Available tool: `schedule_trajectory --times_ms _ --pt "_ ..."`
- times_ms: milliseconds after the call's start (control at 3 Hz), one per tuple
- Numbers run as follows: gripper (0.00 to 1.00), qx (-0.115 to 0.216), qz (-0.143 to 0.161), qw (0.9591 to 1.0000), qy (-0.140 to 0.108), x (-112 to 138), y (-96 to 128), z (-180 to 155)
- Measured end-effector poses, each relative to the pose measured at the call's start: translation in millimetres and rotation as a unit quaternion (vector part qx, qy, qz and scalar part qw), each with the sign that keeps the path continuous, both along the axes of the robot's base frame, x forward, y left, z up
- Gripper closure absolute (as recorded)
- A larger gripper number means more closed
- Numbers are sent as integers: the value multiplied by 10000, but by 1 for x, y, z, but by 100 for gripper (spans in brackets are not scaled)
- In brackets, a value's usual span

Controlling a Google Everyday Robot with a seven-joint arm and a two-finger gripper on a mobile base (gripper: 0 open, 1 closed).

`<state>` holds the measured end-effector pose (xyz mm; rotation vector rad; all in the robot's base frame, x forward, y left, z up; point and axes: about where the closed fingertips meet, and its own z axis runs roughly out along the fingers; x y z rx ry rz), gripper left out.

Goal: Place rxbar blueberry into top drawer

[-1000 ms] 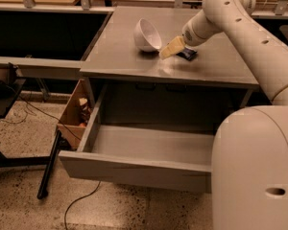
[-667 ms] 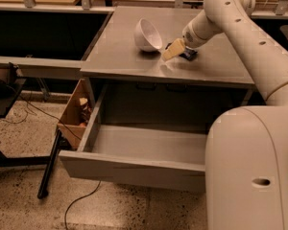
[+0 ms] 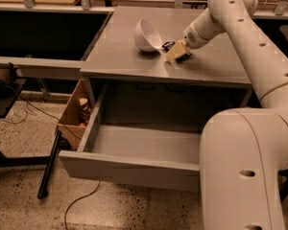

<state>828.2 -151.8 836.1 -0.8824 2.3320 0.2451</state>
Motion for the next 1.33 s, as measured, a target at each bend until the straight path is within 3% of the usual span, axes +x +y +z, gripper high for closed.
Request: schedule_trajectory --times_ms 667,1000,1333 --pt "99 10 90 9999 42 -12 -16 11" --pt "100 -63 73 9999 -74 -29 -38 30" --pt "100 -133 177 9994 -262 -63 -58 55"
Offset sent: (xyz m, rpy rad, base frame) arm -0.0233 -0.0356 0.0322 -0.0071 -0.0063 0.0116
